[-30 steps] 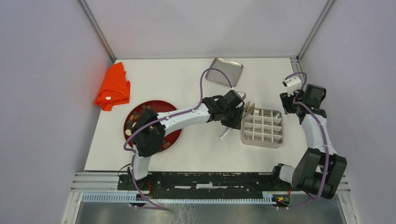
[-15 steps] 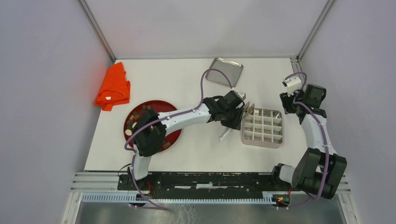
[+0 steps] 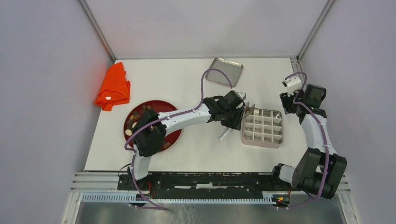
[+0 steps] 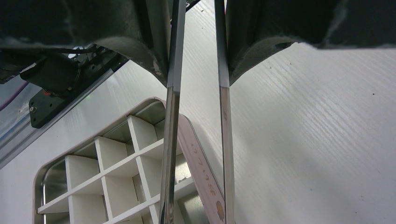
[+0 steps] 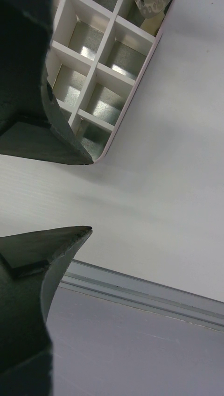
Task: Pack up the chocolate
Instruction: Place the fake chocolate in the packing box, then pick up the fake chocolate from the plate.
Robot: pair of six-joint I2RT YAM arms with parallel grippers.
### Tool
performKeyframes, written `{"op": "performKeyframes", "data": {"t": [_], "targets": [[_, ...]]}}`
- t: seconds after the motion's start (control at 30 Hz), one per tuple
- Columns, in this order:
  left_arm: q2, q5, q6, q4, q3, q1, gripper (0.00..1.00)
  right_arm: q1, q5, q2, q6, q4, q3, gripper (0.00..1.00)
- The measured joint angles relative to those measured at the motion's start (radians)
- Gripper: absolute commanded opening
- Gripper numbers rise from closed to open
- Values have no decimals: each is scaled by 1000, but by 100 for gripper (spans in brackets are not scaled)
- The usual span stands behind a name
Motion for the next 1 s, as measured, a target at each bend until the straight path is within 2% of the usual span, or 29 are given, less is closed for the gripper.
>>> {"op": "performKeyframes", "data": {"t": [0.37, 0.57, 0.7, 0.83, 1.0], "targets": [[-29, 45, -1, 45, -14, 0, 39, 0, -4, 0, 0, 0, 0, 57], [-179, 72, -3, 103, -116, 2, 38, 0, -20, 0, -2, -1, 0, 57], [-319, 70, -3, 108, -235, 23, 38, 0, -42, 0, -4, -6, 0, 57], [-476, 65, -3, 60, -394, 93, 39, 0, -61, 0, -5, -8, 0, 57], [-660, 22, -2, -103, -514, 266, 40, 0, -80, 0, -5, -10, 0, 56]]}}
